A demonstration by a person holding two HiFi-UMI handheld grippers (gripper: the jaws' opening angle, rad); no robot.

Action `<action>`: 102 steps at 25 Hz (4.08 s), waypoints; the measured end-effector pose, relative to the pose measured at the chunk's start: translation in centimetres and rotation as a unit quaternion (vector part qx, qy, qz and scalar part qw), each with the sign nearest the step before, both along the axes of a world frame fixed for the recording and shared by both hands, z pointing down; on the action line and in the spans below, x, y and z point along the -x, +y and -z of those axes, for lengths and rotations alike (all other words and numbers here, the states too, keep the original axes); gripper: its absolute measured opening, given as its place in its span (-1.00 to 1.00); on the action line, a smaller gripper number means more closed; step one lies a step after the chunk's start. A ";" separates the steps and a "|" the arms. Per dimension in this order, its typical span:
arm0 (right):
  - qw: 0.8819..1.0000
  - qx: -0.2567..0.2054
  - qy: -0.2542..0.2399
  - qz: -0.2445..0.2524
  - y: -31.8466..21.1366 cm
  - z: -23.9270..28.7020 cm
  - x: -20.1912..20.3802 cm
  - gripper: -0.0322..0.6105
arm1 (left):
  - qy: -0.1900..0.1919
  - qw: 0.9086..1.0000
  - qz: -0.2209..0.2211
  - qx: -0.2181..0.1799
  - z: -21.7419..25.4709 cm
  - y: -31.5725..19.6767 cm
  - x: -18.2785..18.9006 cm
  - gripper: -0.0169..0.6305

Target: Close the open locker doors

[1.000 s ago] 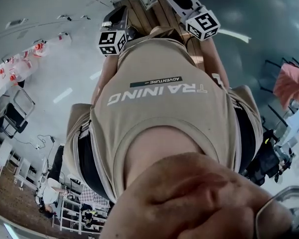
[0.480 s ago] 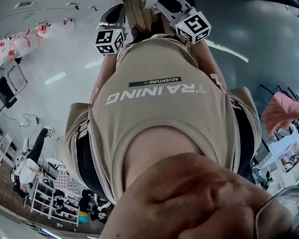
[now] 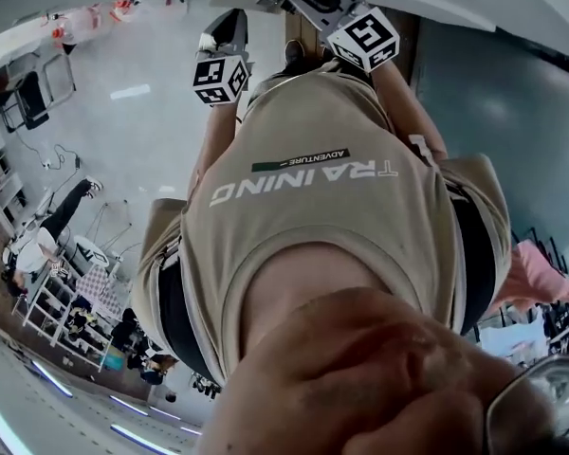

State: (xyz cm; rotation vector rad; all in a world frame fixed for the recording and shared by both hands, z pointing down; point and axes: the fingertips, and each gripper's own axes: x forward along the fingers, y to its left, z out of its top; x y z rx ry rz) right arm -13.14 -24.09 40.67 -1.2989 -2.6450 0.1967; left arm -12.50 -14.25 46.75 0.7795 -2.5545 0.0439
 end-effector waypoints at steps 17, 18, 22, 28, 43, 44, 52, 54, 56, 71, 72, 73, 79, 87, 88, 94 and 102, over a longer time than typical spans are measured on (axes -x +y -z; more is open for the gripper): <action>0.998 -0.049 0.025 0.006 3.9 0.4 6.9 -0.85 | -0.042 0.998 0.033 -0.033 2.7 2.0 3.8 -0.95; 0.998 -0.051 0.028 -0.002 4.0 0.5 7.4 -0.85 | -0.047 0.998 0.029 -0.038 3.1 2.1 4.2 -0.95; 0.997 -0.067 0.029 -0.037 3.8 0.6 9.6 -0.85 | -0.049 0.997 0.014 -0.060 3.4 2.0 5.2 -0.95; 0.992 -0.074 0.034 -0.100 3.1 0.6 13.0 -0.85 | -0.045 0.996 -0.026 -0.066 3.0 3.3 6.7 -0.95; 0.979 -0.103 0.055 -0.167 1.8 -1.0 15.0 -0.85 | -0.023 0.991 -0.104 -0.081 1.2 2.6 11.0 -0.95; 0.979 -0.104 0.054 -0.168 1.5 -1.0 14.5 -0.85 | -0.023 0.990 -0.112 -0.080 1.1 2.1 10.9 -0.95; 0.979 -0.105 0.069 -0.161 -1.6 -4.1 7.9 -0.85 | -0.008 0.985 -0.158 -0.070 0.2 -2.8 7.8 -0.95; 0.976 -0.116 0.080 -0.166 -2.8 -5.9 6.0 -0.85 | 0.000 0.984 -0.166 -0.068 -0.4 -4.0 6.8 -0.95; 0.971 -0.123 0.100 -0.176 -4.5 -8.0 3.9 -0.85 | 0.009 0.982 -0.174 -0.067 -1.1 -5.3 5.8 -0.95; 0.955 -0.144 0.203 -0.164 -12.5 -18.7 -7.7 -0.85 | 0.072 0.983 -0.170 0.024 -8.7 -10.1 -2.7 -0.95; 0.954 -0.147 0.206 -0.158 -12.5 -19.3 -8.0 -0.85 | 0.075 0.982 -0.170 0.026 -9.1 -10.3 -3.1 -0.95; 0.954 -0.151 0.209 -0.153 -12.5 -19.9 -8.1 -0.85 | 0.077 0.982 -0.169 0.028 -9.4 -10.4 -3.4 -0.95; 0.948 -0.163 0.241 -0.129 -11.6 -22.5 -9.4 -0.85 | 0.083 0.985 -0.146 0.026 -9.9 -9.4 -4.9 -0.95; 0.949 -0.172 0.251 -0.083 -9.9 -22.6 -8.9 -0.85 | 0.097 0.993 -0.065 0.016 -10.0 -5.4 -5.6 -0.95; 0.949 -0.174 0.249 -0.077 -9.5 -22.8 -8.5 -0.85 | 0.097 0.994 -0.056 0.014 -10.3 -5.0 -5.4 -0.95; 0.952 -0.186 0.240 -0.048 -5.3 -23.0 -5.7 -0.85 | 0.086 0.996 -0.018 -0.001 -10.2 -1.1 -3.5 -0.95; 0.949 -0.214 0.232 -0.002 1.0 -22.5 -2.1 -0.85 | 0.079 0.997 0.012 -0.013 -10.0 4.8 0.1 -0.95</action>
